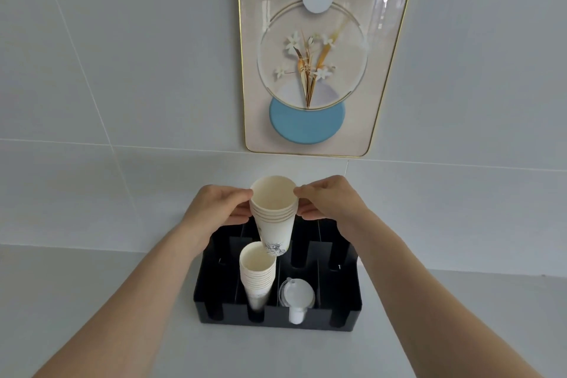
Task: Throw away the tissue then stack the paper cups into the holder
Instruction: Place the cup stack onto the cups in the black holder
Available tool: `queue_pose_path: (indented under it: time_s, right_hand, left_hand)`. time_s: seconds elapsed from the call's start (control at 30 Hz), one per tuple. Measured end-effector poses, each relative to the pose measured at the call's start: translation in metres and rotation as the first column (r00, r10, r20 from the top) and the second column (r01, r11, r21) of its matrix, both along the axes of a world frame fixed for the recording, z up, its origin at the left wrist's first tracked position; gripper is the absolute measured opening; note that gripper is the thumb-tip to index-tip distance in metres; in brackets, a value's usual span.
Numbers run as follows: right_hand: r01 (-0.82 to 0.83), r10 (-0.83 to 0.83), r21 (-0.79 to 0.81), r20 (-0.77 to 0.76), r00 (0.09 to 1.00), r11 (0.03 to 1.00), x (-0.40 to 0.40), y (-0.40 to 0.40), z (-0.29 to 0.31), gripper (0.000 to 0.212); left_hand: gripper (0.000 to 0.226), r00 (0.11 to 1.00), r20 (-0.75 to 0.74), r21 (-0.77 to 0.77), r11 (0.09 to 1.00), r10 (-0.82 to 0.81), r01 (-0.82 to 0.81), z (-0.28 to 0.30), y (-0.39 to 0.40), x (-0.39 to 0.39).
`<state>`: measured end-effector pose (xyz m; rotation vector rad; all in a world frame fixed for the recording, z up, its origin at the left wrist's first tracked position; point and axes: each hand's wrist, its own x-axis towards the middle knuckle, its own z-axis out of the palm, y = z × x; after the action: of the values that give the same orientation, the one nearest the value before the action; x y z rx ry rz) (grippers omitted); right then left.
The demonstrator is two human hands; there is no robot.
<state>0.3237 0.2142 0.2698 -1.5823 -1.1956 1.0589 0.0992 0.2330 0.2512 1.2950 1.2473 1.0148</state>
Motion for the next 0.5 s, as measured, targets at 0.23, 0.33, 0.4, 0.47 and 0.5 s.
queue_pose_path:
  time_s: [0.23, 0.33, 0.4, 0.47, 0.5]
  right_hand:
    - [0.044, -0.045, -0.046, -0.015, 0.999, 0.998, -0.023, 0.033, -0.020, 0.014]
    - [0.057, -0.058, -0.098, -0.016, 0.998, 0.994, -0.029, 0.040, -0.039, 0.012]
    - [0.062, -0.065, -0.133, -0.020, 0.998, 0.989, -0.031, 0.043, -0.052, 0.012]
    - [0.065, -0.068, -0.166, -0.016, 0.998, 0.984, -0.033, 0.045, -0.065, 0.012]
    - [0.066, -0.068, -0.180, -0.008, 0.998, 0.982, -0.033, 0.046, -0.071, 0.012]
  left_hand:
    - [0.017, 1.000, -0.007, -0.052, 0.999, 0.006, -0.007, -0.014, 0.032, -0.019]
    - [0.017, 1.000, -0.016, -0.100, 0.995, 0.006, -0.008, -0.032, 0.039, -0.024]
    - [0.017, 1.000, -0.018, -0.129, 0.992, 0.006, -0.009, -0.045, 0.042, -0.025]
    - [0.014, 1.000, -0.017, -0.154, 0.988, 0.003, -0.006, -0.057, 0.044, -0.026]
    - [0.012, 1.000, -0.016, -0.166, 0.986, 0.001, -0.004, -0.063, 0.044, -0.027]
